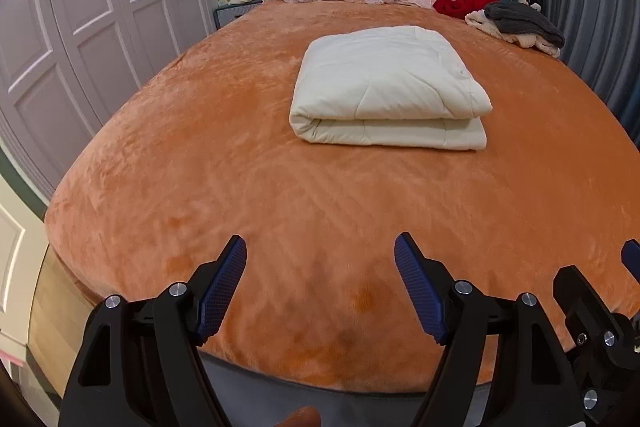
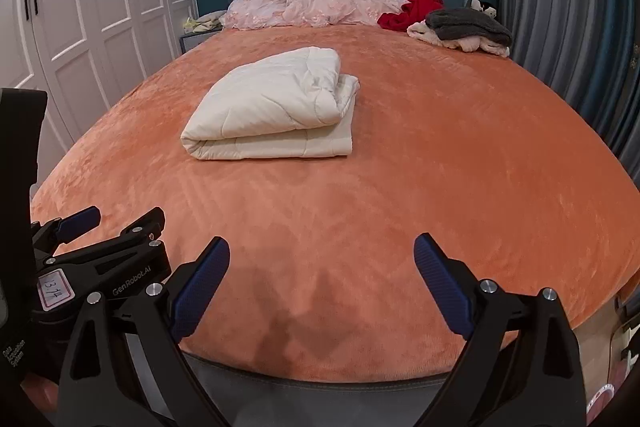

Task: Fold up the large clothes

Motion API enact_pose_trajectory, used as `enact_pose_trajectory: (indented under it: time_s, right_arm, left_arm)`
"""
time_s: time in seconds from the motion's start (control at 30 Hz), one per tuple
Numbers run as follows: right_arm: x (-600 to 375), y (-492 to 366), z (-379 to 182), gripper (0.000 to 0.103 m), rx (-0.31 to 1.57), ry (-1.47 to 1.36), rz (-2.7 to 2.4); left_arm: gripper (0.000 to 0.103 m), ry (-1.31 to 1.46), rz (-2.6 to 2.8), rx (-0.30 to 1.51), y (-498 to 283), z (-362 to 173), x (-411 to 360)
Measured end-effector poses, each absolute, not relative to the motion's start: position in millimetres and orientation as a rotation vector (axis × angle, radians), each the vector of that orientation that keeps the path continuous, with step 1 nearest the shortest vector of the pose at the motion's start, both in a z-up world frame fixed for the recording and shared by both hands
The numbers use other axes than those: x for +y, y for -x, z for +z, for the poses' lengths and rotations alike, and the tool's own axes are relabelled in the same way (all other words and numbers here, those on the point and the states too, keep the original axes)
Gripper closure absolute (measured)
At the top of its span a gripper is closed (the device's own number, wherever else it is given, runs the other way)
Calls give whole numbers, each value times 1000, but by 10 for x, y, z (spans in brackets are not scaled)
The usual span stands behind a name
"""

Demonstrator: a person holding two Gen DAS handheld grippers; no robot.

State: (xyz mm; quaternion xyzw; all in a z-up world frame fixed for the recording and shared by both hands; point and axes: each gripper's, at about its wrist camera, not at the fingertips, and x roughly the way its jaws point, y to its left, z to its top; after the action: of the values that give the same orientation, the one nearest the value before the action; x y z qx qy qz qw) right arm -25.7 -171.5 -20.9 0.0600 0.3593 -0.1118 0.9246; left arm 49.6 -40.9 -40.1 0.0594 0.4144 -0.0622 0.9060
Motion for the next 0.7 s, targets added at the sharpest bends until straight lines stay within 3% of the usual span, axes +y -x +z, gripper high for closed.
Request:
enact_pose_trajectory:
  time_s: [0.7]
  right_arm:
    - [-1626, 392, -279, 12, 745, -121, -233]
  left_arm:
    - [29, -126, -102, 842, -316, -452, -313]
